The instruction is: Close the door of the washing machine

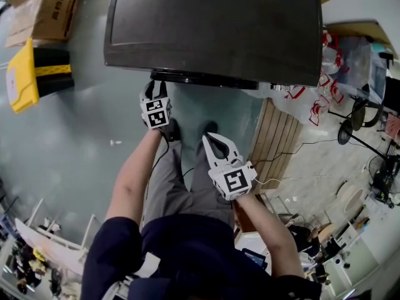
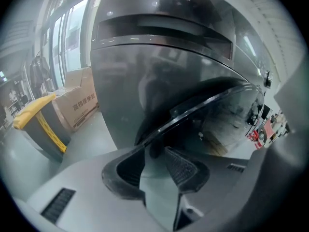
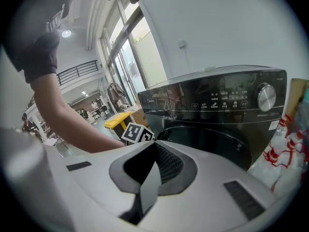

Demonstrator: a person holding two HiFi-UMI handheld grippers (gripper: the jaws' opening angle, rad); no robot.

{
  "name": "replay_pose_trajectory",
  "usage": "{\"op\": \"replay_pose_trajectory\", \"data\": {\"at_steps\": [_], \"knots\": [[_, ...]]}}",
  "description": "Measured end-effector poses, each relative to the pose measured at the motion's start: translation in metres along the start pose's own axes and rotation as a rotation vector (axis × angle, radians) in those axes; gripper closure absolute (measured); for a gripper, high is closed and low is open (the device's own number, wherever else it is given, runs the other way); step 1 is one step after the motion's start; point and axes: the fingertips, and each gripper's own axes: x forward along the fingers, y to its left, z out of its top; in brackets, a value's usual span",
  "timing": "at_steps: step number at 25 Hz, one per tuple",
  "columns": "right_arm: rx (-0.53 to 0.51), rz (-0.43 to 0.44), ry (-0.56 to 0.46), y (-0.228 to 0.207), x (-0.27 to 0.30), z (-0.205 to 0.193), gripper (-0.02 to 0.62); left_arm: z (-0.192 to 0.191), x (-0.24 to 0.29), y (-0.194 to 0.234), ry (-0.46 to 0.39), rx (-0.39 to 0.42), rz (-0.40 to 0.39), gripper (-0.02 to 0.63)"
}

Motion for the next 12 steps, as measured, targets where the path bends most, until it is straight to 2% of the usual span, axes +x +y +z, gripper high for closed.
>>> {"op": "replay_pose_trajectory", "data": {"at_steps": [2, 7, 12], "knots": [[-0.004, -0.002, -0.005, 0.0003, 0.0008, -0.0012, 0.575, 0.0006, 0.0015, -0.0030, -0.004, 0.022, -0.011, 0.480], [-0.003, 0.009, 0.001, 0.0047, 0.0041, 0.0002, 0.575, 0.0016, 0.0012, -0.0038, -0.007, 0.078, -0.028, 0.479], [-0.007, 0.006, 0.001, 0.0075, 0.0040, 0.0030, 0.575, 0.0002, -0.0013, -0.0018, 0.001, 0.099, -0.022, 0.479]]}}
